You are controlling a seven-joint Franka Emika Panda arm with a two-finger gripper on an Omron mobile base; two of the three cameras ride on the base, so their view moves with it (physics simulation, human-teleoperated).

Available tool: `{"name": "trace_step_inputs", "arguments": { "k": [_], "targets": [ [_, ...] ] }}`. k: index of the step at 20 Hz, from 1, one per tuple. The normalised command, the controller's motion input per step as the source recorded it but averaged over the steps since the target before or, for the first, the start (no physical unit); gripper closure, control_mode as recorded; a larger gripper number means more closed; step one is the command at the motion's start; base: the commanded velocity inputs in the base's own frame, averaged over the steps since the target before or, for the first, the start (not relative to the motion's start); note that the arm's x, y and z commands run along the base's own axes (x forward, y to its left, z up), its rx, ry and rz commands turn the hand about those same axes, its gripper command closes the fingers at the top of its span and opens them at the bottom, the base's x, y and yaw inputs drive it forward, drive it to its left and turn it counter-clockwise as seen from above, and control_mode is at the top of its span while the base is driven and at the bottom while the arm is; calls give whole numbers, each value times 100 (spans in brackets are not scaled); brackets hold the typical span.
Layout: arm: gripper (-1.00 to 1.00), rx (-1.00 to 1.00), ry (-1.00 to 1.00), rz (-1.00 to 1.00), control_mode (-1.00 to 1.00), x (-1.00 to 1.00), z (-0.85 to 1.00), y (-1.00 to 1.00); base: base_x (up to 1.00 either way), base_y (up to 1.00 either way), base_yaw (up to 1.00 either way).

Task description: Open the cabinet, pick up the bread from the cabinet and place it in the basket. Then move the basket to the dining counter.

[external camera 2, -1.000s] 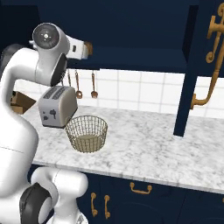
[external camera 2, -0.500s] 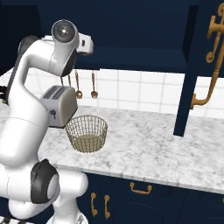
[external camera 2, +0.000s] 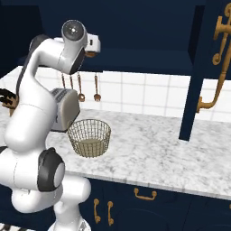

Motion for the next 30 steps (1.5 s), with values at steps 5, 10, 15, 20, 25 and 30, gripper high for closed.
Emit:
{"name": "trace_step_inputs", "arguments": {
  "k": [5,10,15,20,25,30],
  "targets": [
    [-100,-4,0,0,-100,41,-27,0,0,0,0],
    [-100,0,4,3,-100,54,0,0,0,0,0],
    [-100,0,6,5,-100,42,0,1,0,0,0],
    [-100,0,1,5,-100,36,0,9,0,0,0],
    [-100,-2,0,5,-100,7,0,27,0,0,0],
    [-100,-4,0,2,-100,34,0,6,0,0,0]
  ]
}}
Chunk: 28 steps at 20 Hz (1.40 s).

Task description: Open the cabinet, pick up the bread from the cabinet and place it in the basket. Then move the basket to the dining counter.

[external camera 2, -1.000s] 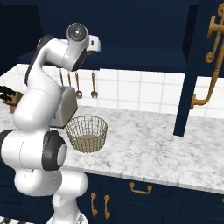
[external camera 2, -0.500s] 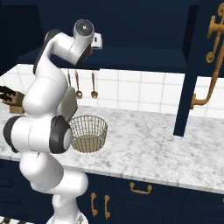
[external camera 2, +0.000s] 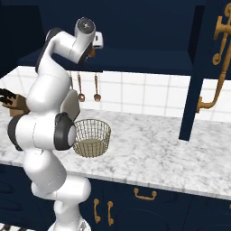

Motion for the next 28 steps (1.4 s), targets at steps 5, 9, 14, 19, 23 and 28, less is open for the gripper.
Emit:
{"name": "trace_step_inputs", "arguments": {
  "k": [5,9,14,19,23,28],
  "targets": [
    [-100,-9,0,0,-100,23,-6,-7,0,0,0],
    [-100,-9,0,0,-100,0,-6,-8,0,0,0],
    [-100,-4,0,0,-100,1,-18,0,0,0,0],
    [-100,-1,0,0,-100,7,-14,0,0,0,0],
    [-100,-2,0,0,-100,35,-7,0,0,0,0],
    [-100,-1,0,0,-100,45,-3,-1,0,0,0]
  ]
}}
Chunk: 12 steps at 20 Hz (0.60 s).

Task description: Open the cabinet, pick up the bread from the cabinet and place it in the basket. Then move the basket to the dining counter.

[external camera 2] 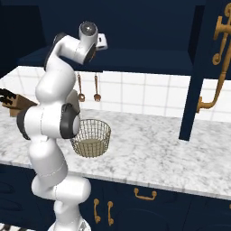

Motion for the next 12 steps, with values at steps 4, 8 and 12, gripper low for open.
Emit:
{"name": "trace_step_inputs", "arguments": {
  "k": [4,8,12],
  "targets": [
    [-100,-1,0,0,-100,30,-1,0,0,0,0],
    [100,0,0,0,-100,17,-2,0,0,0,0],
    [100,0,-3,3,-100,-35,-7,-19,0,0,0]
  ]
}}
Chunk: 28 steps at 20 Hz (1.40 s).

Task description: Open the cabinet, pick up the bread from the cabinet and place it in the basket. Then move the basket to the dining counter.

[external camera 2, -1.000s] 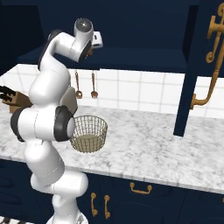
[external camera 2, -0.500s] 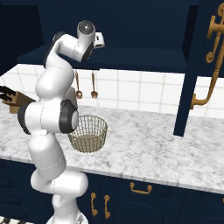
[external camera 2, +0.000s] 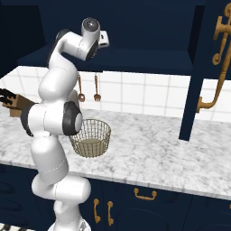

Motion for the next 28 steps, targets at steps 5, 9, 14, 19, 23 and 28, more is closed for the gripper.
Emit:
{"name": "trace_step_inputs", "arguments": {
  "k": [5,9,14,19,23,28],
  "targets": [
    [100,0,-15,4,-100,-100,-15,-25,0,0,0],
    [100,1,-6,0,-100,-100,2,0,0,0,0],
    [100,0,0,0,-100,-100,5,5,0,0,0],
    [100,0,8,0,-100,-100,-2,2,0,0,0],
    [100,0,13,-1,-100,-100,-29,0,0,0,0],
    [100,0,21,-8,-100,-100,-58,-1,0,0,0]
  ]
}}
